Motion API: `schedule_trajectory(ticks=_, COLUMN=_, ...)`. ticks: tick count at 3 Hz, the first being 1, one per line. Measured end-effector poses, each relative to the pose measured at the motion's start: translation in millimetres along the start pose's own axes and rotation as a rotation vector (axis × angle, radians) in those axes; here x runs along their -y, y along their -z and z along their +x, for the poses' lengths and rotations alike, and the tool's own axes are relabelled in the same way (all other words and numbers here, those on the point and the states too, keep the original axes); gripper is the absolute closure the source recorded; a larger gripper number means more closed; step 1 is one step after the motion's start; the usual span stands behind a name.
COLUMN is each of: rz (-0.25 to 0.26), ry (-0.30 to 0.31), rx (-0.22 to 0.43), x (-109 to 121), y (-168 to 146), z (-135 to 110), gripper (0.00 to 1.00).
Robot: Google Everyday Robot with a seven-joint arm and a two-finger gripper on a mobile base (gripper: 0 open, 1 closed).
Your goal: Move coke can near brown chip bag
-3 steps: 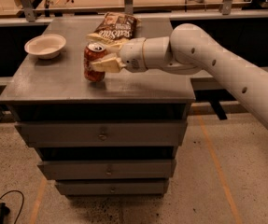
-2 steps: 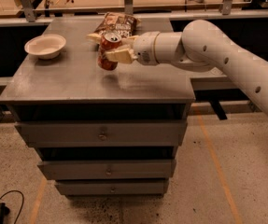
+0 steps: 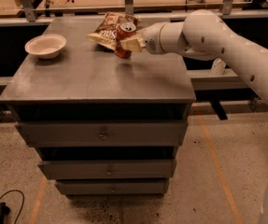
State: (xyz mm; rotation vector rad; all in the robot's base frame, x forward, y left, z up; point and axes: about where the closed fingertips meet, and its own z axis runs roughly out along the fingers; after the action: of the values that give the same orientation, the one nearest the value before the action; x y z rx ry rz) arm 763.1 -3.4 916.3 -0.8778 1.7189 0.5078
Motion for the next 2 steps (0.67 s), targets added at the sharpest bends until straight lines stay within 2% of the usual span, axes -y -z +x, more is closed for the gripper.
schedule_trajectory(ticks=1, rz=-0.01, ry=-0.024, rx=-0.068, x=5, y=-10, z=13, gripper=0.62)
schedule_trajectory(ticks=2, rz=-0.056, ry=-0.047, rx=-0.123, x=-9, y=-18, z=27, gripper=0.38)
